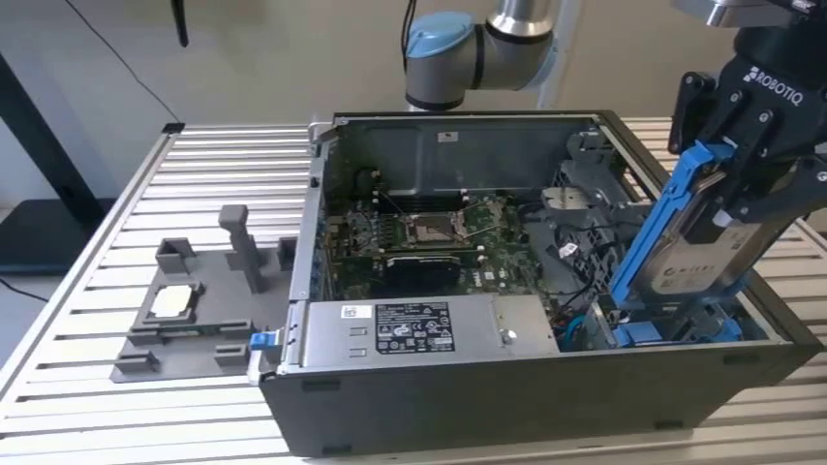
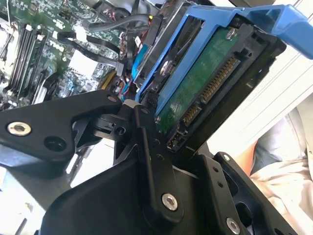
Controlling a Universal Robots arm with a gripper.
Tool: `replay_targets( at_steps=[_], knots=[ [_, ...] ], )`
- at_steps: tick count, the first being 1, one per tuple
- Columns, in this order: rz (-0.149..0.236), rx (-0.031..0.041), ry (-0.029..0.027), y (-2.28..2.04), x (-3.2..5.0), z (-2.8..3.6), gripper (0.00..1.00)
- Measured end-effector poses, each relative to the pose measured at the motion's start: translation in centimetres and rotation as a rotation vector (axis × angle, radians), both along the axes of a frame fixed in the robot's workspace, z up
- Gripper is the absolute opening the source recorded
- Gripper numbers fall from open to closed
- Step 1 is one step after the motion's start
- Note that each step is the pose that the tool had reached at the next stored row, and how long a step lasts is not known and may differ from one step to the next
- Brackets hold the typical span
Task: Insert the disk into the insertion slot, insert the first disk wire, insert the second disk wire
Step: 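Insert the disk into the insertion slot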
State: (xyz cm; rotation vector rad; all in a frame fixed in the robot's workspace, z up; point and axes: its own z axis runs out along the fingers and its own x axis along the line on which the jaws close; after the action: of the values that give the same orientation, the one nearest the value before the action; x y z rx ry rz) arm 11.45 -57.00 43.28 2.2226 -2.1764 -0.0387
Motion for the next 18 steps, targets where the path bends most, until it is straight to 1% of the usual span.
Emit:
replay_targets(
  at_steps=[8,18],
  knots=[
    [0.009,0.0001,0.0000,0.00,-0.02,-0.93,0.33],
    [0.023,0.0001,0.0000,0.00,-0.02,-1.84,0.33]
  ],
)
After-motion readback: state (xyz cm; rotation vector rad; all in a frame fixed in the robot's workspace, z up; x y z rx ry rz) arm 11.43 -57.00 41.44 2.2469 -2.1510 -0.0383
